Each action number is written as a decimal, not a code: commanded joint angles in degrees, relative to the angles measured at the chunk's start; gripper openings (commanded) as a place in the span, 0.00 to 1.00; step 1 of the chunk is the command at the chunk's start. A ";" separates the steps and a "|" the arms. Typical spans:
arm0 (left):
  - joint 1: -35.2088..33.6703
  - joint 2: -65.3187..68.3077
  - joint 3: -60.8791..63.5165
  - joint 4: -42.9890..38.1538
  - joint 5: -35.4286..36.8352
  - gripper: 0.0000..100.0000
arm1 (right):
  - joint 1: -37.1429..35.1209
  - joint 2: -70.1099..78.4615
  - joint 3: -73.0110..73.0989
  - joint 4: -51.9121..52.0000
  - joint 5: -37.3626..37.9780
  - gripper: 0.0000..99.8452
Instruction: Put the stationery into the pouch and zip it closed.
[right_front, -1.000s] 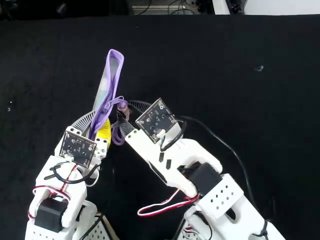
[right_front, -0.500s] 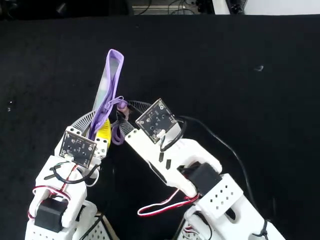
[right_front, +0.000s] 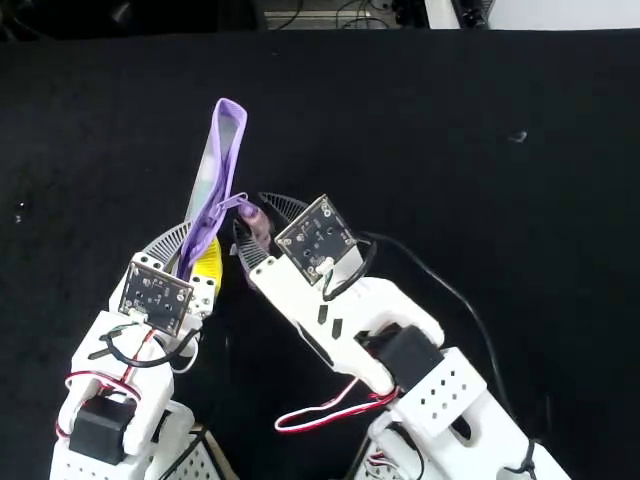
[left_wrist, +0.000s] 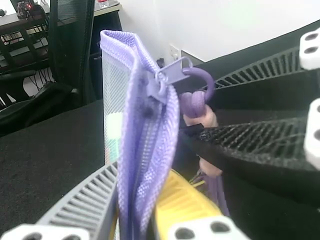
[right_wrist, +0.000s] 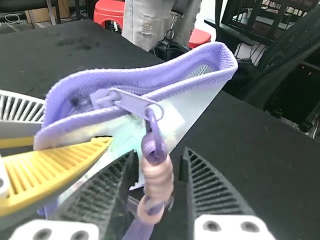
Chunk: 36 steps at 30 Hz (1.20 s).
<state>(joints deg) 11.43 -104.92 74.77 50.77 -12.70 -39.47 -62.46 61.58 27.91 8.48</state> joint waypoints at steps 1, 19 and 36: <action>0.13 0.26 -0.84 0.79 -0.18 0.03 | -0.26 -1.19 -0.31 -1.76 -0.62 0.14; 0.40 0.26 -0.84 0.70 -0.09 0.03 | 1.58 -1.19 1.45 -5.54 -0.62 0.13; 0.48 0.26 -0.75 0.70 0.00 0.03 | 1.49 -1.10 1.54 -5.89 -0.79 0.11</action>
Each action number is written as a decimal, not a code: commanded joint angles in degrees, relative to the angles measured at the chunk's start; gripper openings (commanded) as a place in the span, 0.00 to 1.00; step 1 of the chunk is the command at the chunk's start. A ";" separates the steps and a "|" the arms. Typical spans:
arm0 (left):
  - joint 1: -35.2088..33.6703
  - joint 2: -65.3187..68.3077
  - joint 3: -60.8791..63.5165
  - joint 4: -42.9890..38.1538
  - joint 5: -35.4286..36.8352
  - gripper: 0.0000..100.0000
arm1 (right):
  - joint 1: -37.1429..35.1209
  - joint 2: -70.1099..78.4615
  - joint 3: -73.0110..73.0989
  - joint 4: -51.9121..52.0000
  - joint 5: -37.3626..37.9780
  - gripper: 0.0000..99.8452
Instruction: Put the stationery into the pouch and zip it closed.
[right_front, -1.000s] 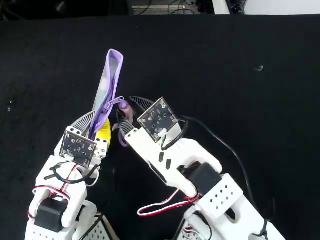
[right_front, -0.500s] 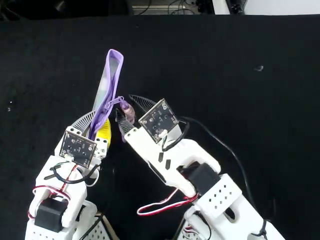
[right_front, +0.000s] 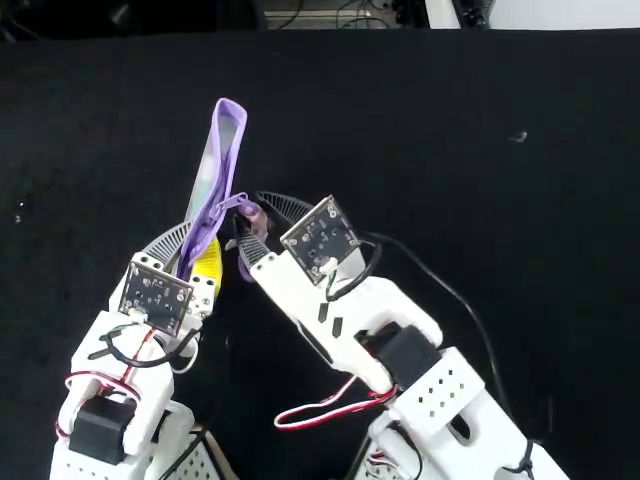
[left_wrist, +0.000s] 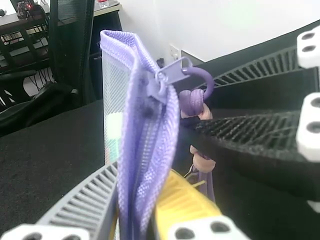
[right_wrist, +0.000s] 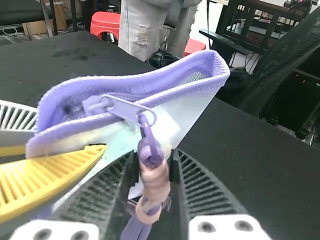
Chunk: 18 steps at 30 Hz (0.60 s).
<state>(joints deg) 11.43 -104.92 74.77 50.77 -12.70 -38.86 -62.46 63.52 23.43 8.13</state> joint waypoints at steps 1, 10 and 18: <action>0.48 0.26 -0.75 0.70 0.00 0.03 | 0.88 -1.10 -0.40 -1.49 -0.35 0.11; 0.48 0.26 -0.57 0.70 0.00 0.03 | 0.88 -1.19 -0.48 -0.97 -0.18 0.01; 0.48 0.26 -0.57 0.70 -0.09 0.03 | 1.14 -1.45 -0.40 2.20 -3.16 0.15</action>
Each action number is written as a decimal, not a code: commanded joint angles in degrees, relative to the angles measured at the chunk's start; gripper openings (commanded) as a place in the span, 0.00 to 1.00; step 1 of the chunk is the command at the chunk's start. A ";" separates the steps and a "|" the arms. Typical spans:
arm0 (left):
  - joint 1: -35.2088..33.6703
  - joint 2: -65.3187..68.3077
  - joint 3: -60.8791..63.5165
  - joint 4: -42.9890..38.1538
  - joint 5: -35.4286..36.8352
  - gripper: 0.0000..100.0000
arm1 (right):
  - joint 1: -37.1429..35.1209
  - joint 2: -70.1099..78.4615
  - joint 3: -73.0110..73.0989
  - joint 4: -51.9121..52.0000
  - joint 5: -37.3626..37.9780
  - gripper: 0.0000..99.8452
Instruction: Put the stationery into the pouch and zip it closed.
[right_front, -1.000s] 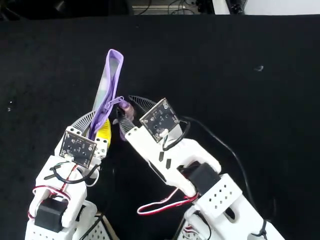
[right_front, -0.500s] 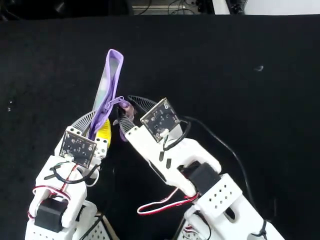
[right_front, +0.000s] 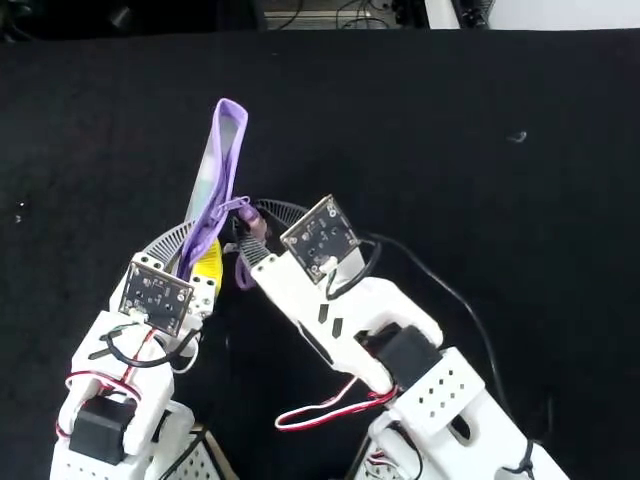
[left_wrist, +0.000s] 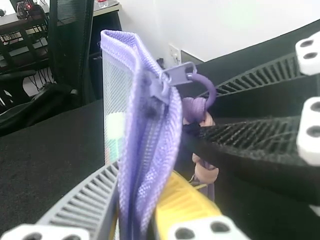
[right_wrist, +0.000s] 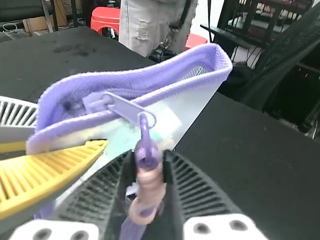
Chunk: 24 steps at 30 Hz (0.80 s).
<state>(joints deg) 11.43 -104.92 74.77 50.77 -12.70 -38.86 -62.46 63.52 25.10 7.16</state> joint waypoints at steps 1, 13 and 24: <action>0.48 0.26 -0.57 0.70 -0.09 0.03 | 1.14 -1.45 -0.40 0.53 -2.02 0.15; 0.48 0.26 -0.66 0.70 -0.09 0.03 | 1.14 -1.54 -0.92 2.64 -0.79 0.01; 0.48 0.26 -0.31 0.70 -0.09 0.03 | 6.68 -1.01 -18.07 13.36 3.34 0.01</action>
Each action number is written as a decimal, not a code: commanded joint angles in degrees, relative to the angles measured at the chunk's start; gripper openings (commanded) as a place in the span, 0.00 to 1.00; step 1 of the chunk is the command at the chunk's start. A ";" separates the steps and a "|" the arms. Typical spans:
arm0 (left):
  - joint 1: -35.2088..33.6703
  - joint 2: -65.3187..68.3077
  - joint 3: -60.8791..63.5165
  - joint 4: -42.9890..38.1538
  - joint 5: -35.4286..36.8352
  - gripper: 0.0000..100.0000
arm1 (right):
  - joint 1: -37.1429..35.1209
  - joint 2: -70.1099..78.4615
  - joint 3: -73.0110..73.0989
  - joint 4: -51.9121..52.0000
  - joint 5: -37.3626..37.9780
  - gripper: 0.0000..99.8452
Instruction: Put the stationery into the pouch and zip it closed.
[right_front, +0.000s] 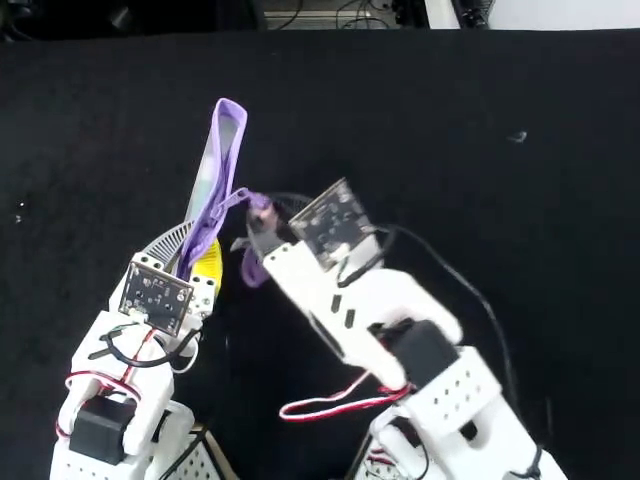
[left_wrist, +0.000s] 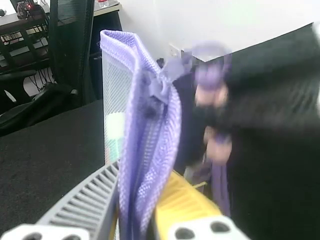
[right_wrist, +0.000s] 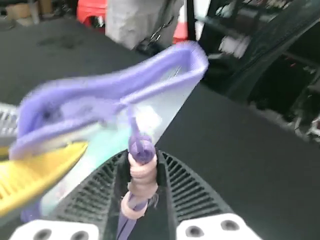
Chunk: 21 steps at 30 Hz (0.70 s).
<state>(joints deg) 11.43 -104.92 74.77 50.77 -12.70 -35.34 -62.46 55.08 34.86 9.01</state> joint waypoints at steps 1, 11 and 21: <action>0.48 0.26 -0.31 0.79 -0.09 0.03 | 3.52 -0.84 -11.12 3.60 2.99 0.01; 0.48 0.26 -0.92 2.81 -0.18 0.03 | 8.62 20.70 -30.20 2.81 6.15 0.01; 0.48 0.26 -0.40 2.81 -0.18 0.03 | 16.53 37.58 -46.99 2.55 6.33 0.01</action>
<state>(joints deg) 11.52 -104.92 74.33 51.82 -12.88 -25.23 -28.35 18.07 37.93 14.90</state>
